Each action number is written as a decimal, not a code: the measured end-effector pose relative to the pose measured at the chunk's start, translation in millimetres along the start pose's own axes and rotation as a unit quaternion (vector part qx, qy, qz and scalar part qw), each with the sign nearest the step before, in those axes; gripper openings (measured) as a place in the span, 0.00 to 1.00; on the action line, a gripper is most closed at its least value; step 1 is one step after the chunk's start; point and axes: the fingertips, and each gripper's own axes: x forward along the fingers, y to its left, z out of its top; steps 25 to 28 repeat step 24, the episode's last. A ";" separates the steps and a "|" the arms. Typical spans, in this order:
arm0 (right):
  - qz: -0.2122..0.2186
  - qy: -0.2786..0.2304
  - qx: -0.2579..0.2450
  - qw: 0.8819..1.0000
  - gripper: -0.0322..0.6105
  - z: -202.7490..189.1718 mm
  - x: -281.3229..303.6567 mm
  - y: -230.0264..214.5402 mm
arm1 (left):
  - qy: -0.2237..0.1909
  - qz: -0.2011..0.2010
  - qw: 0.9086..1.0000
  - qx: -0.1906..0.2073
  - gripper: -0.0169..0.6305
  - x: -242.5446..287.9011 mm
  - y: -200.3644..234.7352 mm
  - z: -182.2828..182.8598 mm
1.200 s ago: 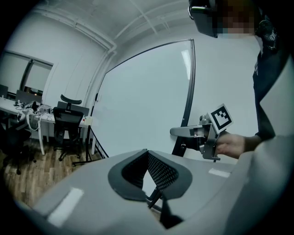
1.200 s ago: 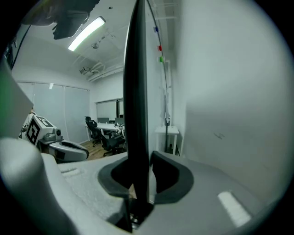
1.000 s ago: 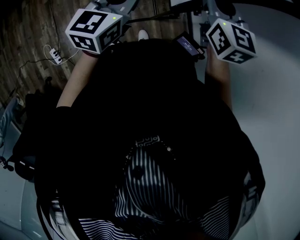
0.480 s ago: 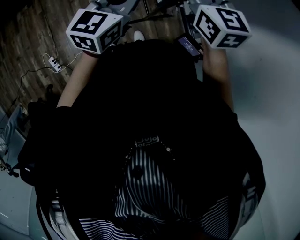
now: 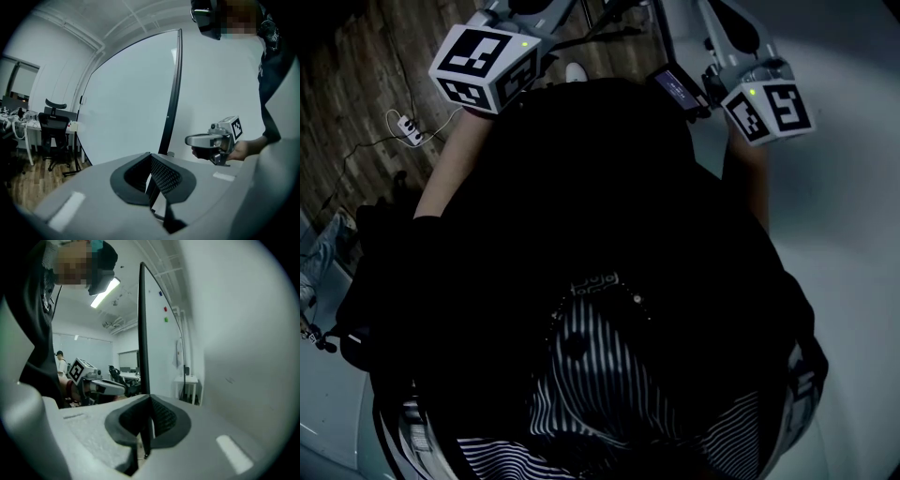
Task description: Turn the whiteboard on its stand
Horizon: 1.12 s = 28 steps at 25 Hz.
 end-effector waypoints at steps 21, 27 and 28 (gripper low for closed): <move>0.141 -0.004 0.064 0.988 0.05 -56.7 -42.2 45.7 | 0.014 0.001 1.000 -0.007 0.03 -12.6 -80.3 -35.7; 0.170 0.012 0.072 0.983 0.05 -45.6 -30.3 59.2 | 0.015 -0.011 1.000 -0.016 0.03 -27.6 -73.7 -18.6; 0.170 0.012 0.072 0.983 0.05 -45.6 -30.3 59.2 | 0.015 -0.011 1.000 -0.016 0.03 -27.6 -73.7 -18.6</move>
